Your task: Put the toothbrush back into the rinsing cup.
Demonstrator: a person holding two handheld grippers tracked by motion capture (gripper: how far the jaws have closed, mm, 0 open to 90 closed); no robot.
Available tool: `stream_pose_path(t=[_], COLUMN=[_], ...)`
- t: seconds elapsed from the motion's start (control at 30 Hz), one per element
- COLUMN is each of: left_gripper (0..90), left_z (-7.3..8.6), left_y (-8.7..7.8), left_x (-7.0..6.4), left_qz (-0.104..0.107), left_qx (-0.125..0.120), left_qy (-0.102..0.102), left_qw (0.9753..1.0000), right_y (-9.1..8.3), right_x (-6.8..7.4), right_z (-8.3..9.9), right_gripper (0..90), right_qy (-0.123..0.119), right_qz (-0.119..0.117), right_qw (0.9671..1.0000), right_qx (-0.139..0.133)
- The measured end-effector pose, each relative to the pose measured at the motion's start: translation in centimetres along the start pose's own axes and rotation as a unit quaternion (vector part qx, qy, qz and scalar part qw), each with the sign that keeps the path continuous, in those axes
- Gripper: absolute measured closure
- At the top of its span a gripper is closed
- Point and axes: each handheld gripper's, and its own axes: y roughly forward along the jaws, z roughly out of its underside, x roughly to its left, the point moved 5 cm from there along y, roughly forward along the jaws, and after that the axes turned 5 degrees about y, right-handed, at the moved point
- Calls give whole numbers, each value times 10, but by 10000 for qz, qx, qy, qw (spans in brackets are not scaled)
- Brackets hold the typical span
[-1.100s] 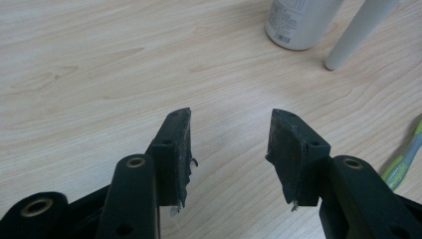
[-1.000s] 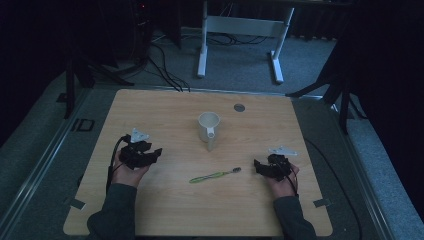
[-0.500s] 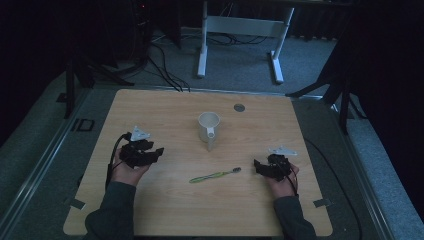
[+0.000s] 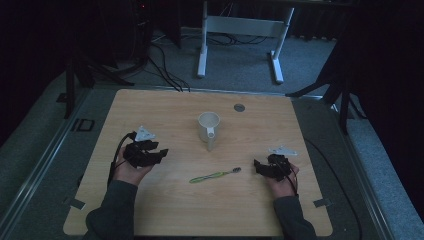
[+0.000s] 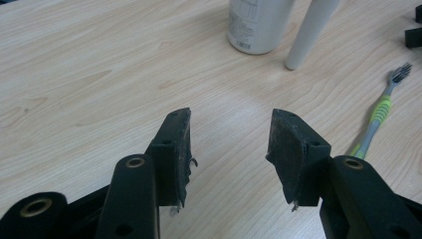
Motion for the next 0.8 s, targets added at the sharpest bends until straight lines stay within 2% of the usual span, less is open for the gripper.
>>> stream_pose_path(t=[0.3, 0.8], left_gripper=[518, 519], left_z=[-9, -20], left_y=[3, 4], left_x=[-7, -17], left_qz=[120, 314], left_qx=[-7, -97], left_qy=[173, 294], left_qw=[9998, 9990], right_y=[0, 0], right_x=[0, 0], right_z=[0, 0], right_gripper=[247, 247], right_qy=[-5, -14], right_qz=[-2, -8], right_qw=[10000, 10000], right_qx=[0, -4])
